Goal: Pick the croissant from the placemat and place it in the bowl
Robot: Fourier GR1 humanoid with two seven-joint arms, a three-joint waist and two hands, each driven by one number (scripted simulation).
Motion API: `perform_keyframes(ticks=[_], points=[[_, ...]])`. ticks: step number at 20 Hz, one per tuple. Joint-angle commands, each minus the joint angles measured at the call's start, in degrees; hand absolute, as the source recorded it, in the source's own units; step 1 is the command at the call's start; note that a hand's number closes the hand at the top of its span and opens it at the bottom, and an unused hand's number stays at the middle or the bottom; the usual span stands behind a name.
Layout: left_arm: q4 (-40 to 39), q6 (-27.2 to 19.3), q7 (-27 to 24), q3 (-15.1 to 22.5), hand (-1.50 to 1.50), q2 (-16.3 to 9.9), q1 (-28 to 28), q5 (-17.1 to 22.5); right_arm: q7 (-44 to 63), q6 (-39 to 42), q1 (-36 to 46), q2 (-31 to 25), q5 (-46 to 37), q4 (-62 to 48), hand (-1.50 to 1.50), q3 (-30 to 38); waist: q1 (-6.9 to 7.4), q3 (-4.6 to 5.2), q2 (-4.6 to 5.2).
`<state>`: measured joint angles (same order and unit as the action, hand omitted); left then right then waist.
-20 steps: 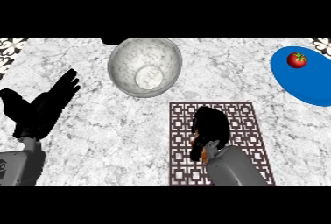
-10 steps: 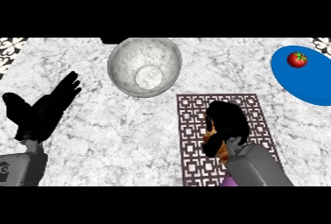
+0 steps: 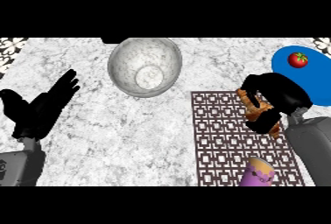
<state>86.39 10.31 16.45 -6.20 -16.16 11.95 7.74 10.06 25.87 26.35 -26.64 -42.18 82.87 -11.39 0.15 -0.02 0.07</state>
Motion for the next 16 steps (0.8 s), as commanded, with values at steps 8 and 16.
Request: perform_keyframes(ticks=[8, 16], points=[[1.85, 0.0, 0.52, -0.07, 0.0, 1.35, -1.73, -0.3, 2.95, 15.08, 5.35, -6.36, 7.88, 18.48, 1.5, 10.19, -0.26, 0.05, -0.24], [2.3, -0.15, 0.39, -0.1, 0.0, 1.51, -1.18, -1.56, 18.51, 25.94, 17.49, 0.27, 15.26, 25.7, 1.5, 12.38, -0.11, 0.08, -0.25]])
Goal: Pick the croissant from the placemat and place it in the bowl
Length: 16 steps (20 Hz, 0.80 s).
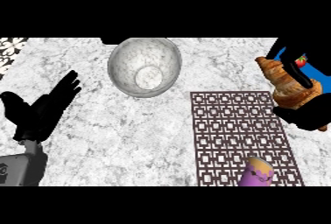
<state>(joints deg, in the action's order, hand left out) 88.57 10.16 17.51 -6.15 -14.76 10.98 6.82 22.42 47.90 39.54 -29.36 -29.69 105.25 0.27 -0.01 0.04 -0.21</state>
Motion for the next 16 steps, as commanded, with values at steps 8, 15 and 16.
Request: perform_keyframes(ticks=[8, 15, 16], points=[[0.34, 0.64, 0.81, -0.96, 0.0, 0.06, 0.56, 0.72, 22.61, 0.49, 21.5, 16.82, 10.01, -7.67, 1.5, 1.66, 0.58, 0.04, 0.0], [-4.23, 0.12, -2.3, -0.27, 0.0, 1.1, 2.25, -1.94, 21.3, -10.01, 25.49, 23.96, 1.5, -14.33, 1.5, -4.52, 0.48, 0.0, 0.25], [-2.86, 1.31, 0.44, -1.84, 0.0, -0.54, 4.11, 0.49, 15.44, -11.7, 28.7, 21.54, 0.77, -21.89, 1.5, -1.7, 1.08, 0.0, 0.45]])
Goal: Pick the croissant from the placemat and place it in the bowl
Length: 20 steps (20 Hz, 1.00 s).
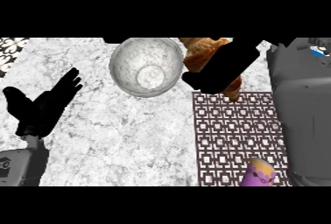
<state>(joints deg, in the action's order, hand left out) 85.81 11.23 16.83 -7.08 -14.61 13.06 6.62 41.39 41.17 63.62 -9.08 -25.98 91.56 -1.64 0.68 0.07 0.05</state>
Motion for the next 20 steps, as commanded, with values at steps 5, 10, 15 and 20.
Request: perform_keyframes(ticks=[5, 10, 15, 20], points=[[2.3, 1.21, 2.14, -0.65, 0.0, -0.53, -0.44, 1.48, -7.39, -13.5, 8.07, 5.07, -9.25, -17.73, 1.5, -2.68, 0.81, -0.03, 0.18], [0.1, 0.1, 0.04, 1.16, 0.0, 1.19, 0.46, -1.06, -11.13, -21.22, 13.51, 6.6, -13.71, -33.17, 1.5, -2.08, 1.55, 0.02, 0.58], [-3.56, 1.9, -0.57, -1.13, 0.0, -0.97, 4.24, 0.35, -16.5, -30.91, 14.8, 8.99, -15.12, -45.39, 1.5, -1.75, 1.55, 0.03, 0.84], [-2.76, 2.49, -1.28, 0.44, 0.0, -0.1, 3.49, -0.28, -24.02, -36.51, 16.7, 9.04, -13.1, -57.62, 1.5, -0.44, 3.09, 0.07, 1.45]])
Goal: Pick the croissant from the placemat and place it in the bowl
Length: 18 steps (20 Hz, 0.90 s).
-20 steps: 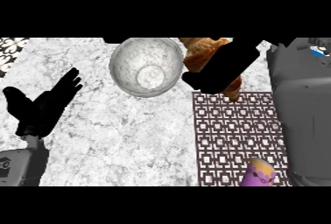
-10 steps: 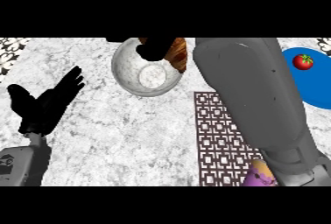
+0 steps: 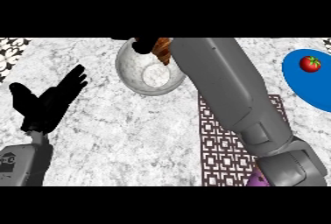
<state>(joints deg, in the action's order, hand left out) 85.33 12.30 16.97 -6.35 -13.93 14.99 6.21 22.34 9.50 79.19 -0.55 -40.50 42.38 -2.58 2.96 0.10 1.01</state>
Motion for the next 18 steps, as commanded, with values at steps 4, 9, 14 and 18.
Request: perform_keyframes(ticks=[4, 9, 14, 18], points=[[-1.09, 1.04, -0.93, 0.86, 0.0, 0.63, 2.01, 0.16, -9.58, -6.12, 3.05, 0.54, 2.1, -16.55, 1.5, 1.1, 2.56, 0.05, 0.97], [-0.47, -0.42, 0.73, 2.51, 0.0, 1.81, 3.37, -1.36, -9.79, -7.63, 3.2, 0.55, 9.27, -21.91, 1.5, 5.84, 3.98, 0.01, 1.3], [-0.83, -1.33, 0.58, 4.04, 0.0, 3.95, 5.11, -1.92, -10.71, -11.5, 2.29, 0.55, 15.6, -26.06, -1.5, 10.3, 5.82, 0.01, 2.06], [-0.77, 0.69, -0.86, 4.22, 0.0, 2.72, 4.4, -1.82, -15.87, -16.05, 3.38, 0.55, 17.66, -26.65, -1.5, 11.16, 7.05, 0.04, 2.12]])
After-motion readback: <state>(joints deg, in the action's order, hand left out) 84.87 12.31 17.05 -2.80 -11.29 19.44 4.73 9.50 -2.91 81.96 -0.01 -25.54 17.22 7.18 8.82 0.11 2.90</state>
